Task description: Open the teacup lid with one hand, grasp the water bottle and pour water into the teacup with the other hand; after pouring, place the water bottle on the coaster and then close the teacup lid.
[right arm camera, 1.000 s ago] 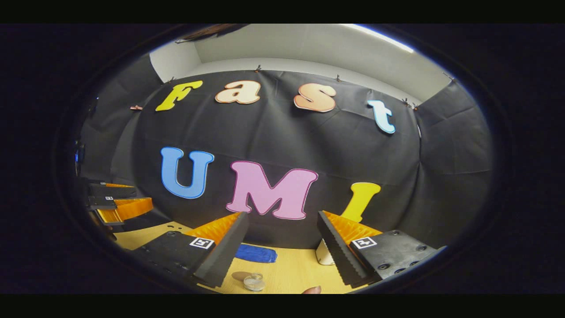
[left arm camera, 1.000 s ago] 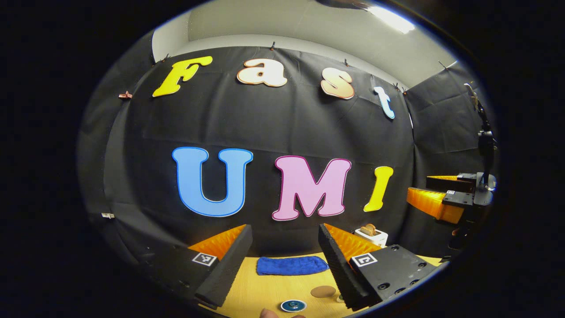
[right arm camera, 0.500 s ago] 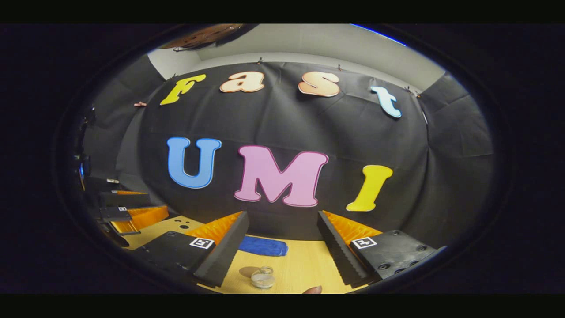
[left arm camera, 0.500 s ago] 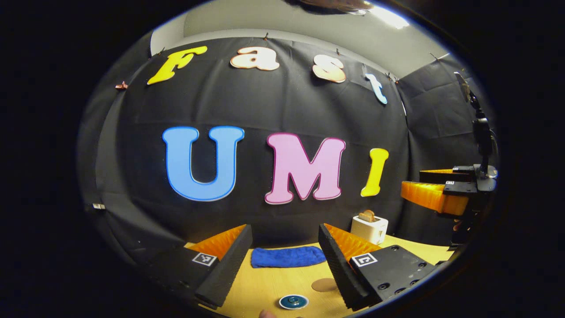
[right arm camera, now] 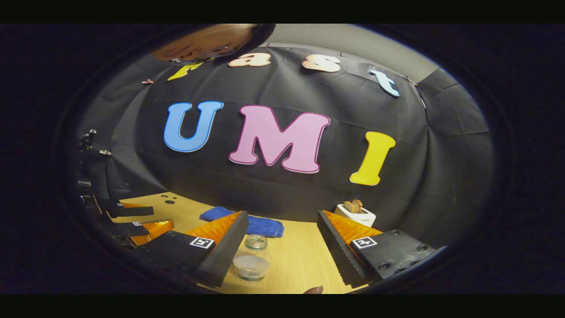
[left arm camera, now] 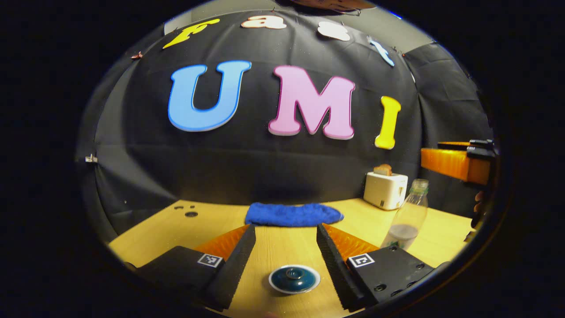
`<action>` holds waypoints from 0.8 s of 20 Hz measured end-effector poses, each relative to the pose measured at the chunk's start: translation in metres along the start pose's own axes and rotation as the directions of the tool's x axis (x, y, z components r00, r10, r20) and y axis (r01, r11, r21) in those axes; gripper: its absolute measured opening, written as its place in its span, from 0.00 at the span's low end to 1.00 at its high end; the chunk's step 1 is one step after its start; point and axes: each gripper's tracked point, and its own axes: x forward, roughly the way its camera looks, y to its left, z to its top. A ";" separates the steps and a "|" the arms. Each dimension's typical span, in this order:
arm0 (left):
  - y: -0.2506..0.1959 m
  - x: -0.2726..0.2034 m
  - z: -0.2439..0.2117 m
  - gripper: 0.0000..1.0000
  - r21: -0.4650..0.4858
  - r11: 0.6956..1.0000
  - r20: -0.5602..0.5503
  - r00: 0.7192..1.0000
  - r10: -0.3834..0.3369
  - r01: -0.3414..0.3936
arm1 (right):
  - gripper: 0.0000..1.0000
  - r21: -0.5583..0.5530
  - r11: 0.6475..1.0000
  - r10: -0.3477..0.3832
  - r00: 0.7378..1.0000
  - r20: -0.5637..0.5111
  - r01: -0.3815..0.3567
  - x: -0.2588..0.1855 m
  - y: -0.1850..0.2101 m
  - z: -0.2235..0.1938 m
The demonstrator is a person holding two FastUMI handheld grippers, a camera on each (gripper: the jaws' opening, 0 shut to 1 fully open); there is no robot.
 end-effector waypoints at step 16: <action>-0.017 0.015 -0.065 0.41 0.078 0.996 -0.117 0.993 -0.034 0.043 | 0.97 0.054 0.997 0.051 0.999 0.000 -0.051 -0.007 0.015 -0.003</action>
